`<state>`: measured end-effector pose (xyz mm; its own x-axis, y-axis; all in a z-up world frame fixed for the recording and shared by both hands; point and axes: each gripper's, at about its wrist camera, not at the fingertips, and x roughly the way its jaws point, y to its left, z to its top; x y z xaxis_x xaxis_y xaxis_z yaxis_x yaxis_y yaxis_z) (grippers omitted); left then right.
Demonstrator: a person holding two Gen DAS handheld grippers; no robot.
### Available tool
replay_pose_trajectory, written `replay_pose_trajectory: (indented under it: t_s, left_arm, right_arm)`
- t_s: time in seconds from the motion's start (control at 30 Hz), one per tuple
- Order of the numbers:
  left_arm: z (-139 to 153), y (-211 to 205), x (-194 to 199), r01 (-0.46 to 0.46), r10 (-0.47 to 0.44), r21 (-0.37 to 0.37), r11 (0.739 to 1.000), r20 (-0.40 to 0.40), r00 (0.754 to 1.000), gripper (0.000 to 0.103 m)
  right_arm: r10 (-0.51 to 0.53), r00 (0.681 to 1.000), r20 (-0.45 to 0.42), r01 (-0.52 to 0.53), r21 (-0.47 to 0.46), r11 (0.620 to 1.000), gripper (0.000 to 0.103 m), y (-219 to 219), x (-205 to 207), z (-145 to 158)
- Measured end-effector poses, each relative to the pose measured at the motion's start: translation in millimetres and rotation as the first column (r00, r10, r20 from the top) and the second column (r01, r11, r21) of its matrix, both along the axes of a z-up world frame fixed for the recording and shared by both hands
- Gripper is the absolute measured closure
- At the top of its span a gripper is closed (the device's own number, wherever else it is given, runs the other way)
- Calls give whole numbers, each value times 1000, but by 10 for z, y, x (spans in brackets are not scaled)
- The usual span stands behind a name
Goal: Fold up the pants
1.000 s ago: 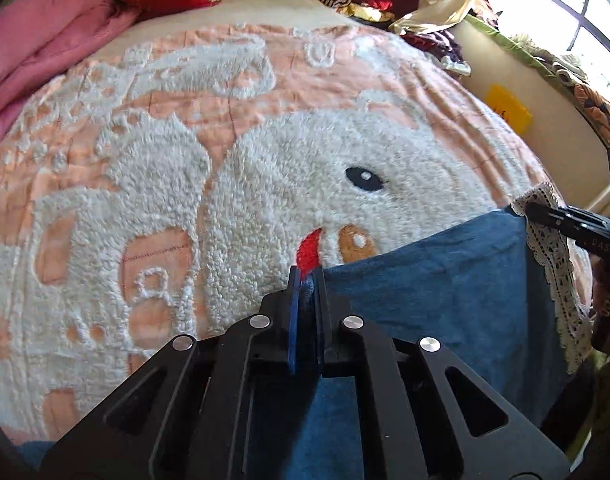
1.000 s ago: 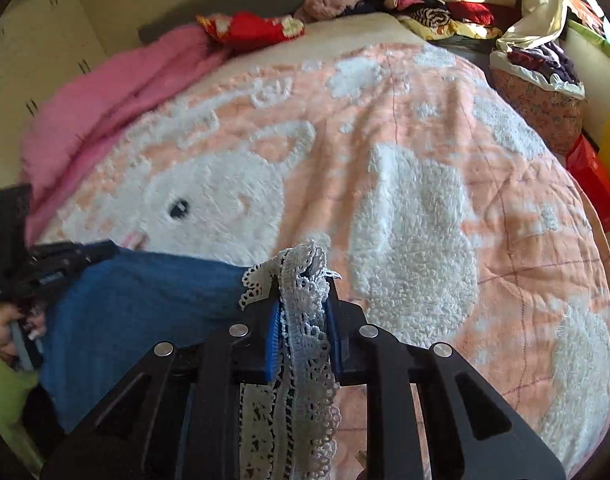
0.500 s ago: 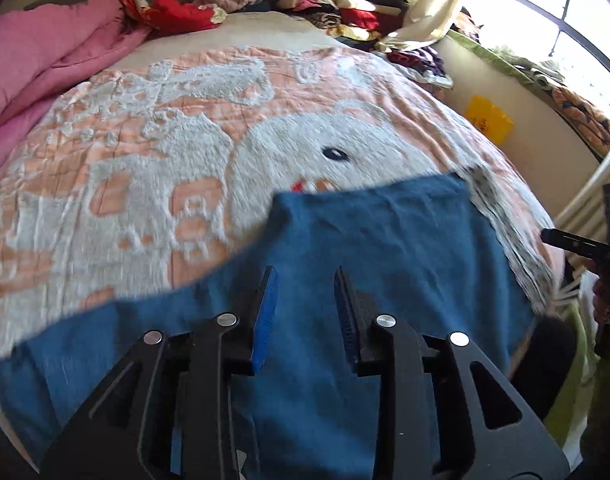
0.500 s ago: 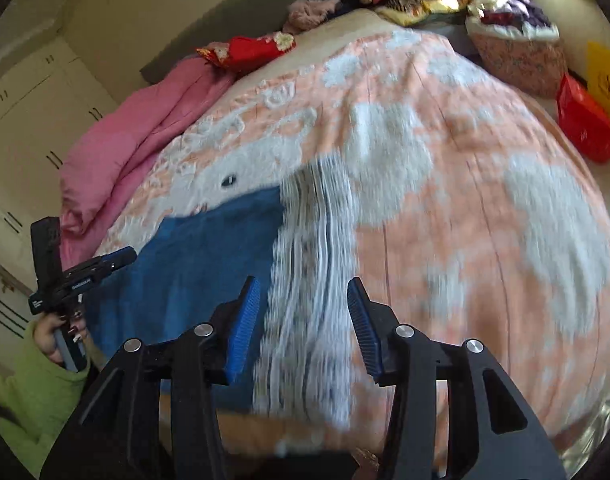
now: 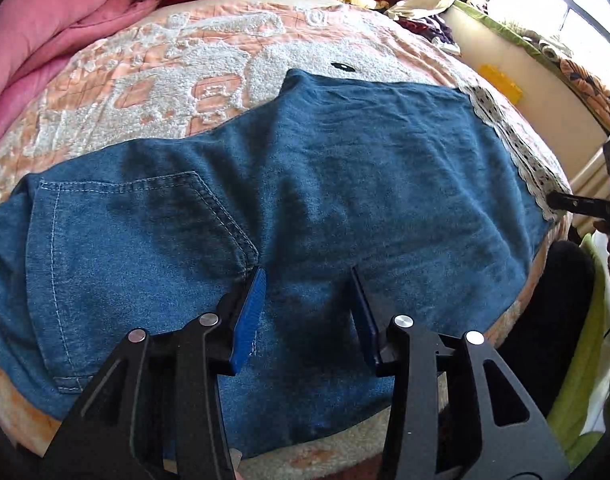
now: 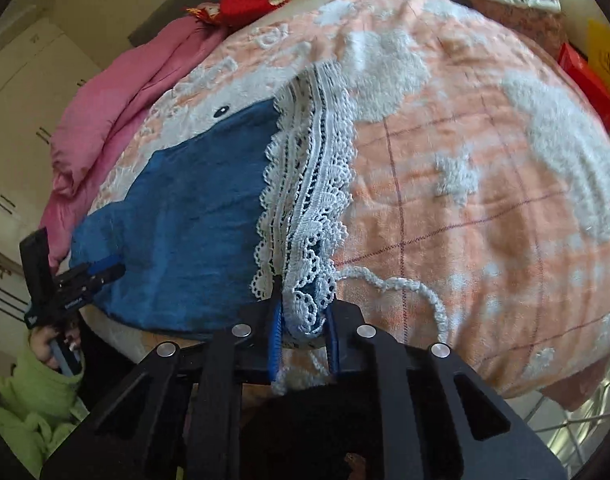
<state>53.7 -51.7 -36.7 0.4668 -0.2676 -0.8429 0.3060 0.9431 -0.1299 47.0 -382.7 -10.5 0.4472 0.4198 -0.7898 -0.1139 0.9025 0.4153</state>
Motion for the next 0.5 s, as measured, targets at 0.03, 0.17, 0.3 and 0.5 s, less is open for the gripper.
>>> replay_pose_trajectory:
  t_s: [0.03, 0.17, 0.3, 0.5]
  left_arm:
    - [6, 8, 9, -2, 2, -2, 1000, 1, 1000, 69]
    - [-9, 65, 35, -7, 7, -24, 1000, 3, 1000, 69]
    - [37, 117, 28, -14, 14, -50, 999, 5, 1000, 68]
    - [508, 560, -223, -123, 134, -87, 989, 129, 983, 54]
  right_arm:
    - [-10, 1000, 10, 11, -24, 1000, 87, 3, -19, 45]
    - [-27, 1000, -12, 24, -164, 986, 85, 27, -46, -42]
    - [-42, 999, -16, 38, -201, 979, 70, 65, -65, -77]
    - [-79, 981, 177, 126, -273, 954, 54, 130, -232, 402]
